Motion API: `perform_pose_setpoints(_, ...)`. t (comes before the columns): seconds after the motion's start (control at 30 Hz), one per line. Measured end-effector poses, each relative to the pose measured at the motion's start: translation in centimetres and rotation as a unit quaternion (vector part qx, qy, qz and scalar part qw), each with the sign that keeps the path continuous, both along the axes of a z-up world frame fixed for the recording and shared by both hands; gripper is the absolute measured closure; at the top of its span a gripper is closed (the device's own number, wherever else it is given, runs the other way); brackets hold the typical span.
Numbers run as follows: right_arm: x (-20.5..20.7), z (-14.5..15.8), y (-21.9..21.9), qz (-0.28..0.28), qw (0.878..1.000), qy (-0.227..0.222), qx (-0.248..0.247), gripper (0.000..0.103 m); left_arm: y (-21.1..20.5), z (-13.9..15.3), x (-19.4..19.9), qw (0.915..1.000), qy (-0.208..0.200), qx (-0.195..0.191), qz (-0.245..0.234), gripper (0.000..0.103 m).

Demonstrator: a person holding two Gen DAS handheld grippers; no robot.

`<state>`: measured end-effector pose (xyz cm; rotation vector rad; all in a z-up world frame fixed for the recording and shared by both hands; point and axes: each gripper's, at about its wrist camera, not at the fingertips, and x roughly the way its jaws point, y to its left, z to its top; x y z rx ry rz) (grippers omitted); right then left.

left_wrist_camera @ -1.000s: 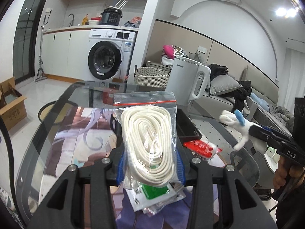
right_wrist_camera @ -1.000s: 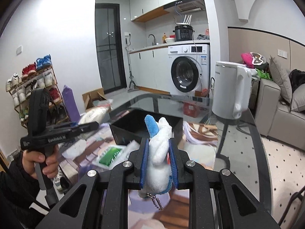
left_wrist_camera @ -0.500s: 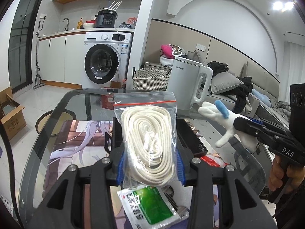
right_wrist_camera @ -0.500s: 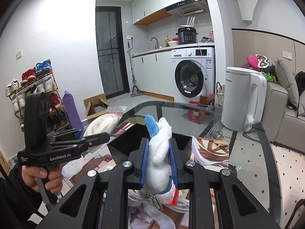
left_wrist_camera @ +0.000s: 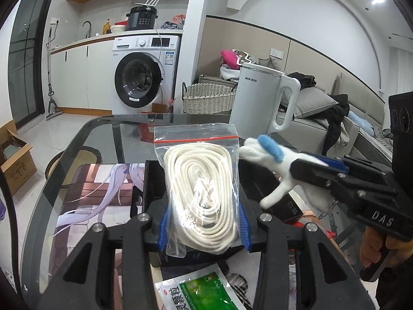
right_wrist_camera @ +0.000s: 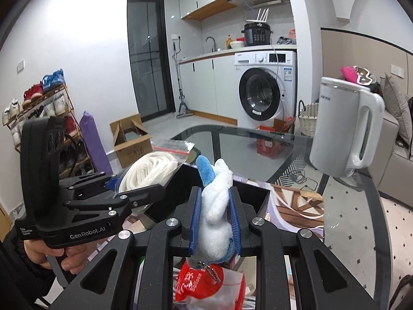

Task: Organize soft objects
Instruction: 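Lower the plush toy and rope bag into the black box and open both grippers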

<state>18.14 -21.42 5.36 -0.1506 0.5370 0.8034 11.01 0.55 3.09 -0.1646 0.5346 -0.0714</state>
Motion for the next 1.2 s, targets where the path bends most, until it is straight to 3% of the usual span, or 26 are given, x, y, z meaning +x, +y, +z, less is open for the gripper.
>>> perform_pose_setpoints(0.43, 2.0, -2.6, 2.9, 0.004, 0.999, 0.009, -0.038, 0.082, -0.8, -1.3, 1.6, 0.9994, 0.006, 0.033, 0.006, 0.062)
perform_pose_setpoints(0.73, 3.2, -3.9, 3.9, 0.000, 0.998, 0.013, -0.063, 0.079, -0.7, -2.2, 2.5, 0.9992, 0.018, 0.034, 0.005, 0.062)
perform_pose_setpoints(0.87, 2.8, -3.3, 3.1, 0.001, 0.999, 0.001, -0.051, 0.056, -0.8, -2.5, 2.9, 0.9990, 0.026, 0.036, 0.004, 0.062)
perform_pose_setpoints(1.03, 2.1, -2.5, 1.4, -0.013, 0.999, -0.010, -0.046, 0.045, -0.8, -2.8, 3.3, 0.9987, 0.037, 0.034, 0.006, 0.061)
perform_pose_setpoints(1.1, 1.9, -2.4, 0.8, -0.016, 0.999, -0.007, -0.045, 0.031, -0.8, -2.8, 3.4, 0.9985, 0.041, 0.035, 0.006, 0.061)
perform_pose_setpoints(1.2, 1.4, -2.1, 0.0, -0.019, 0.999, -0.009, -0.037, 0.017, -0.8, -2.7, 3.5, 0.9982, 0.051, 0.033, 0.004, 0.055)
